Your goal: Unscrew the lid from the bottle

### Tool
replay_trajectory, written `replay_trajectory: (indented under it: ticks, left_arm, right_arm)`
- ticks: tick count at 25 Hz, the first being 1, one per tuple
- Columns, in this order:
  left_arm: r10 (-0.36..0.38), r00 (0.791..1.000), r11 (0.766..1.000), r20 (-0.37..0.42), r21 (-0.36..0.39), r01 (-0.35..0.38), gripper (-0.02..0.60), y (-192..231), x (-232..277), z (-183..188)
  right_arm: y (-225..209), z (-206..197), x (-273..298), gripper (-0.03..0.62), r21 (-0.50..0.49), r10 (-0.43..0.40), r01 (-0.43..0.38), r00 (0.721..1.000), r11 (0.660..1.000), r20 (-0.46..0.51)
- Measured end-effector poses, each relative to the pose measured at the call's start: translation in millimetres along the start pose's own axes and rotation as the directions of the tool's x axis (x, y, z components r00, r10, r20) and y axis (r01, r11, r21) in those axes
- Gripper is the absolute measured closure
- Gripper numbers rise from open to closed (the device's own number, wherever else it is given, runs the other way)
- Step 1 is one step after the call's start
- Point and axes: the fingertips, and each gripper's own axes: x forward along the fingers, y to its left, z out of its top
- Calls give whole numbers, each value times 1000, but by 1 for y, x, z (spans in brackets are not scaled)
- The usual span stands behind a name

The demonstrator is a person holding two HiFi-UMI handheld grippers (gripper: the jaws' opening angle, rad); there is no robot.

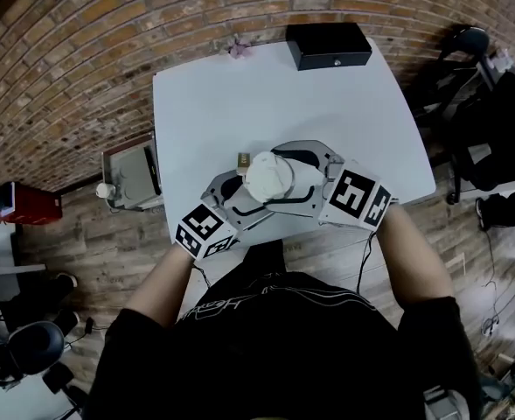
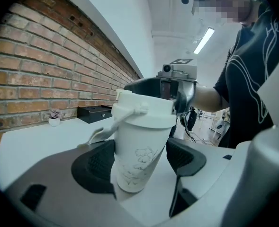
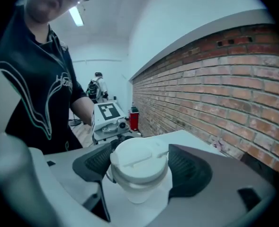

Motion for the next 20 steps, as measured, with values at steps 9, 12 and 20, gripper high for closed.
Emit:
replay_trajectory:
  ticks: [9, 12, 20]
  left_arm:
    - [-19, 1000, 1000, -1, 3, 19, 224, 0, 0, -1]
    - [-25, 1000, 1000, -2, 5, 25, 224, 0, -2, -1]
    - [-22, 1000, 1000, 2, 2, 22, 224, 1, -1, 0]
  right_arm:
    - [7, -3, 0, 221, -218, 340, -375, 922, 901, -184]
    - [8, -2, 2, 221, -227, 368, -412, 905, 883, -212]
    - [5, 7, -4, 227, -170, 281, -302, 950, 938, -137]
